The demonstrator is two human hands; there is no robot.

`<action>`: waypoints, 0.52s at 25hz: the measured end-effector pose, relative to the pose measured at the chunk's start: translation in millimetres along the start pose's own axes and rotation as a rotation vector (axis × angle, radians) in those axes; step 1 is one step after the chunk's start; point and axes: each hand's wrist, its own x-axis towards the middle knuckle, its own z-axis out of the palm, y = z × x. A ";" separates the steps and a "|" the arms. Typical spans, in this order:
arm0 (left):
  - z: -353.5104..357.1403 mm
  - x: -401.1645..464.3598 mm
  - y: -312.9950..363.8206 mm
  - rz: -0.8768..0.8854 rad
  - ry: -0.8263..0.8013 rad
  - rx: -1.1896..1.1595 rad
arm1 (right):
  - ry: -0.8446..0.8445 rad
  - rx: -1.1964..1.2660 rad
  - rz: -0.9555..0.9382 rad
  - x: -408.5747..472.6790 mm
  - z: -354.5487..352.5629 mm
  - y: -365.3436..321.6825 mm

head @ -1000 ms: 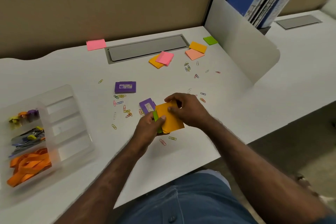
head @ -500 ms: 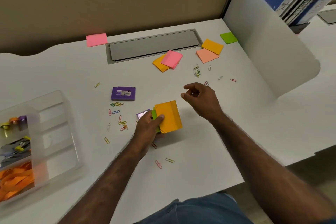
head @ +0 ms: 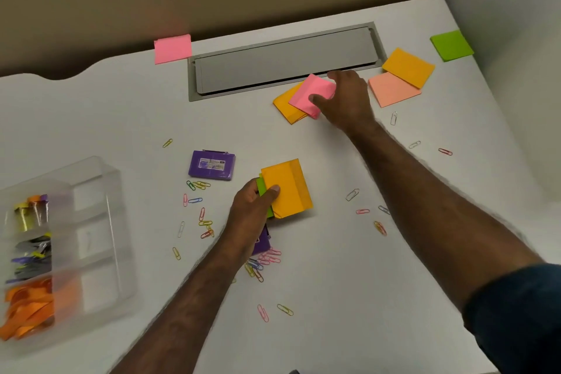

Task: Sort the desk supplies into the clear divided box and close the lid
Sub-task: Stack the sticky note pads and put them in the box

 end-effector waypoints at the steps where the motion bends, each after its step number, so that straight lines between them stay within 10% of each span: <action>1: 0.0 3.2 -0.6 -0.010 0.009 0.006 | -0.031 -0.066 -0.016 6.4 5.6 1.4; 13: -24.7 -33.5 -31.0 -0.002 -0.034 -0.009 | -0.179 -0.158 -0.142 -106.6 -0.6 -4.1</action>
